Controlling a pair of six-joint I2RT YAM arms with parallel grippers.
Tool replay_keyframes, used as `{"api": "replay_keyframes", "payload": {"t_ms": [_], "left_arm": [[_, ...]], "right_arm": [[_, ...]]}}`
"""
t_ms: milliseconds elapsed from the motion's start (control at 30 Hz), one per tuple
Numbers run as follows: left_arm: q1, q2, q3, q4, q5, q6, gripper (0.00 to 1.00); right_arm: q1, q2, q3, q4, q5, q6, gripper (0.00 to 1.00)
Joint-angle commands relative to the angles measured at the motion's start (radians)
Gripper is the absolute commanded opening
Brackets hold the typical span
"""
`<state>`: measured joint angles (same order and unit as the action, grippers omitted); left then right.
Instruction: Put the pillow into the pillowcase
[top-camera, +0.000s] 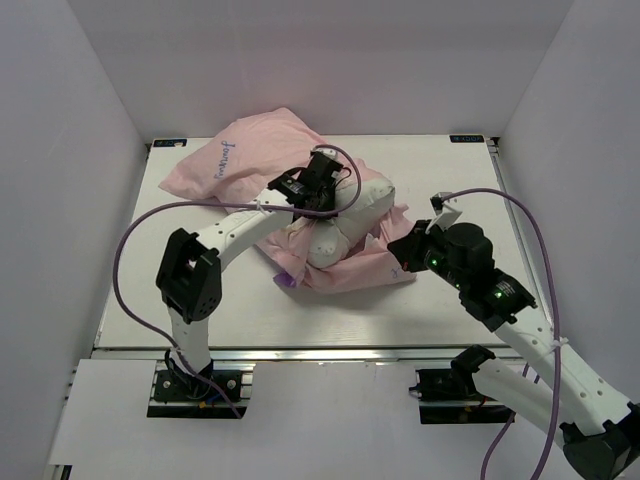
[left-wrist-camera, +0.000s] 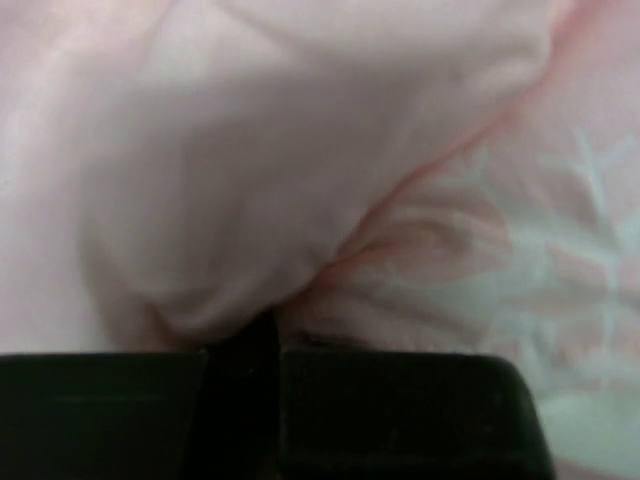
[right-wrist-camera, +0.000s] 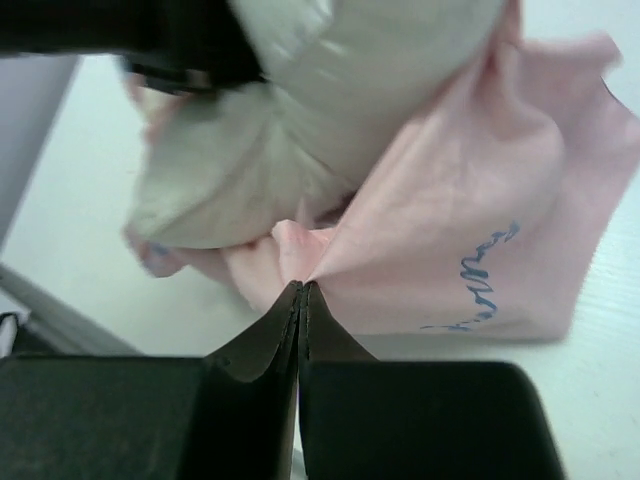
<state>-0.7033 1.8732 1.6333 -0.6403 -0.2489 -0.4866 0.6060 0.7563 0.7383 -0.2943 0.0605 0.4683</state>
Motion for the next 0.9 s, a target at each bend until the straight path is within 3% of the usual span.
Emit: {"api": "replay_keyframes", "payload": {"t_ms": [0, 100, 233, 433, 667, 700, 800, 833, 867], "left_arm": [[0.05, 0.099, 0.057, 0.037, -0.041, -0.018, 0.0], [0.05, 0.136, 0.108, 0.047, -0.001, -0.085, 0.0], [0.05, 0.24, 0.29, 0.001, -0.001, -0.274, 0.0], [0.051, 0.3, 0.461, -0.036, -0.072, -0.433, 0.0], [0.053, 0.276, 0.424, 0.002, -0.135, -0.583, 0.0], [0.053, 0.271, 0.399, 0.016, -0.115, -0.572, 0.0], [0.053, 0.233, 0.338, 0.022, -0.139, -0.543, 0.0], [0.053, 0.219, 0.277, 0.037, -0.17, -0.531, 0.0], [0.053, 0.204, 0.242, 0.057, -0.168, -0.514, 0.0]], "right_arm": [[0.006, -0.034, 0.13, 0.113, -0.25, 0.006, 0.0], [0.006, -0.002, 0.165, 0.164, -0.433, 0.023, 0.0], [0.006, 0.043, 0.167, 0.228, -0.686, 0.072, 0.0], [0.006, 0.064, 0.138, 0.374, -0.835, 0.131, 0.0], [0.005, 0.135, 0.131, 0.574, -0.729, 0.254, 0.0], [0.005, 0.144, 0.183, 0.514, -0.697, 0.221, 0.0], [0.003, 0.147, 0.272, 0.096, -0.309, 0.113, 0.0], [0.005, 0.132, 0.3, 0.008, -0.051, 0.122, 0.0], [0.005, 0.127, 0.303, -0.113, 0.049, 0.133, 0.17]]}}
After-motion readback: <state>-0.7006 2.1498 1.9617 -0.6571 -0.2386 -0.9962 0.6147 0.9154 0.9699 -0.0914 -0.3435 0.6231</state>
